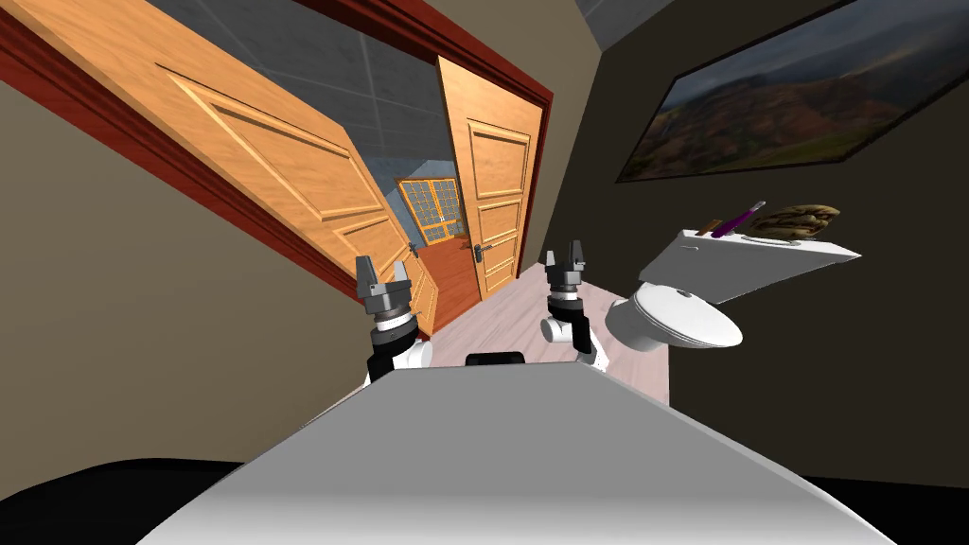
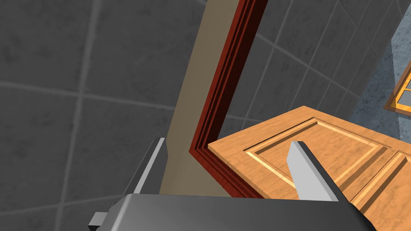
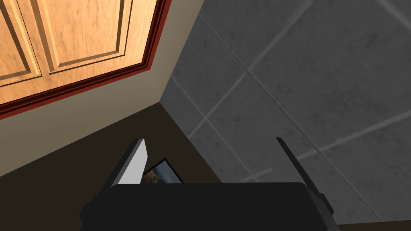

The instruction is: Push the door open

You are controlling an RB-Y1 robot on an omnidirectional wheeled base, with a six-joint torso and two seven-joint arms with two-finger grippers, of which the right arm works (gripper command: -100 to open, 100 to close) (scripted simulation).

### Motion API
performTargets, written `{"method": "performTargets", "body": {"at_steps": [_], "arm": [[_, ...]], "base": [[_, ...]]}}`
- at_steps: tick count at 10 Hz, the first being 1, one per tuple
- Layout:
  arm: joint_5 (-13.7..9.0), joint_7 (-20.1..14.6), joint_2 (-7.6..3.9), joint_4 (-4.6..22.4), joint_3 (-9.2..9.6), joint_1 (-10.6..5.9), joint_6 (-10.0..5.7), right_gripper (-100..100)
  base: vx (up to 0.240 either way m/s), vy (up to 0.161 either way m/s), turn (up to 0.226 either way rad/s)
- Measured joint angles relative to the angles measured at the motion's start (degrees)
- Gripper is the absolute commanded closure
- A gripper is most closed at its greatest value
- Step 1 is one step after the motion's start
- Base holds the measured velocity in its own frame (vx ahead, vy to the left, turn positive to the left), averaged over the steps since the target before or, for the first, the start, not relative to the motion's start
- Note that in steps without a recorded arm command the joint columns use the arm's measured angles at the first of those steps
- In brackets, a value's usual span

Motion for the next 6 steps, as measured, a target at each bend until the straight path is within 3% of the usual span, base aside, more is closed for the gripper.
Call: {"method": "performTargets", "body": {"at_steps": [4, 6], "arm": [[0.58, -0.41, -0.14, 4.83, 0.87, -2.48, 0.82, -100], [0.68, -1.05, -0.62, 7.92, 0.86, -4.61, 1.16, -100]], "base": [[0.051, -0.026, 0.037], [0.066, -0.035, 0.064]]}}
